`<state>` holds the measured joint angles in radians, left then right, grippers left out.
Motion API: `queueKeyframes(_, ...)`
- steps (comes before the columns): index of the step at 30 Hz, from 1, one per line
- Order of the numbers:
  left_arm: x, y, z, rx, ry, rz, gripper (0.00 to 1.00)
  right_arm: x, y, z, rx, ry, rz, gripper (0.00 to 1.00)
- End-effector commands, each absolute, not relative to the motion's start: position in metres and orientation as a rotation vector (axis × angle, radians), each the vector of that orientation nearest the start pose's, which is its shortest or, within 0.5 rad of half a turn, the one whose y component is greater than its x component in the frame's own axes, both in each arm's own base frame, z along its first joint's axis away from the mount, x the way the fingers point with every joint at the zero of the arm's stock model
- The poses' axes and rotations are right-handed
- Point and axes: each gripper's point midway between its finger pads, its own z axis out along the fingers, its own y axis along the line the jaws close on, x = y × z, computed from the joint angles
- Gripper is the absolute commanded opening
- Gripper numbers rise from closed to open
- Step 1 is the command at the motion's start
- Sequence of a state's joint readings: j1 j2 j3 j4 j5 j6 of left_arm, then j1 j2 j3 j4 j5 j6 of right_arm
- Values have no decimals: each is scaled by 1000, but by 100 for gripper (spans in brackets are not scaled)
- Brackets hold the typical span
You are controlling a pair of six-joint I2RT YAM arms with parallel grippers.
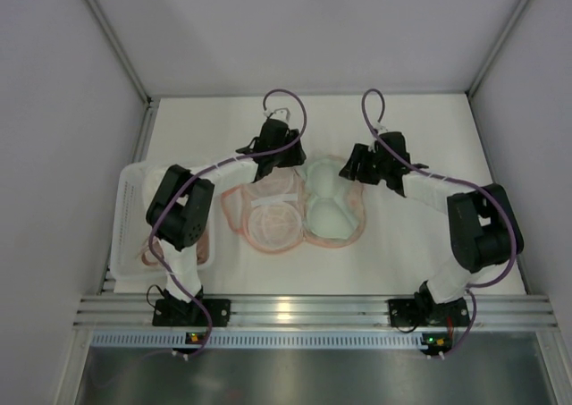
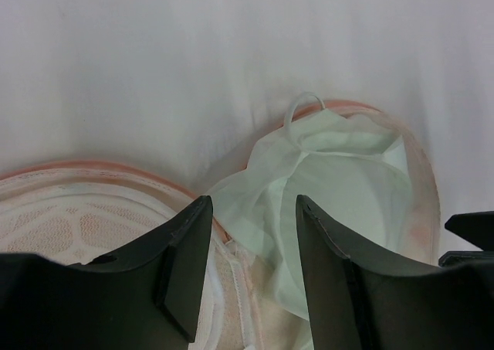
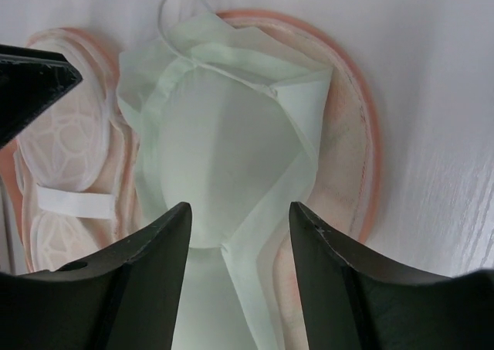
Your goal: Place the bra in the laundry bag and zip it closed
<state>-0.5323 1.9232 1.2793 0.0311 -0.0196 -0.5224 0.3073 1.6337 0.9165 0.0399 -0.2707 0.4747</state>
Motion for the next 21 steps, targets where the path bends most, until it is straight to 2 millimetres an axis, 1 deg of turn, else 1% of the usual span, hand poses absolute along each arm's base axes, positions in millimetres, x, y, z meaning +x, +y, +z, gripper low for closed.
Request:
queueKeyframes(1, 455, -290, 108, 30, 2171, -604, 53, 377, 193, 71, 76, 2339, 729, 54)
queueKeyframes(3, 457, -291, 107, 34, 2169, -603, 53, 376, 195, 67, 73, 2334, 737, 53)
queueKeyframes(4, 457, -291, 105, 34, 2171, -602, 53, 378, 193, 61, 84, 2341, 718, 53)
queueKeyframes(7, 456, -297, 104, 59, 2174, -628, 53, 385, 190, 54, 81, 2345, 674, 52)
queueKeyframes(9, 456, -297, 104, 63, 2173, -624, 53, 394, 191, 59, 68, 2326, 656, 52)
queueKeyframes(10, 456, -297, 103, 65, 2175, -626, 53, 398, 188, 58, 57, 2322, 627, 52)
queueKeyframes(11, 456, -296, 104, 65, 2173, -625, 53, 405, 187, 63, 50, 2305, 612, 52)
queueKeyframes(13, 455, -295, 103, 66, 2174, -622, 53, 412, 183, 64, 44, 2300, 554, 50)
queueKeyframes(14, 455, -296, 103, 68, 2173, -623, 53, 418, 182, 69, 43, 2284, 540, 50)
queueKeyframes(15, 456, -296, 103, 68, 2170, -624, 53, 421, 180, 70, 42, 2279, 521, 49)
queueKeyframes(17, 455, -297, 101, 76, 2172, -627, 53, 428, 179, 69, 33, 2277, 496, 47)
queueKeyframes(20, 456, -298, 98, 78, 2175, -628, 53, 432, 182, 65, 28, 2278, 503, 42)
queueKeyframes(21, 457, -298, 100, 78, 2172, -629, 53, 432, 183, 62, 26, 2283, 503, 39)
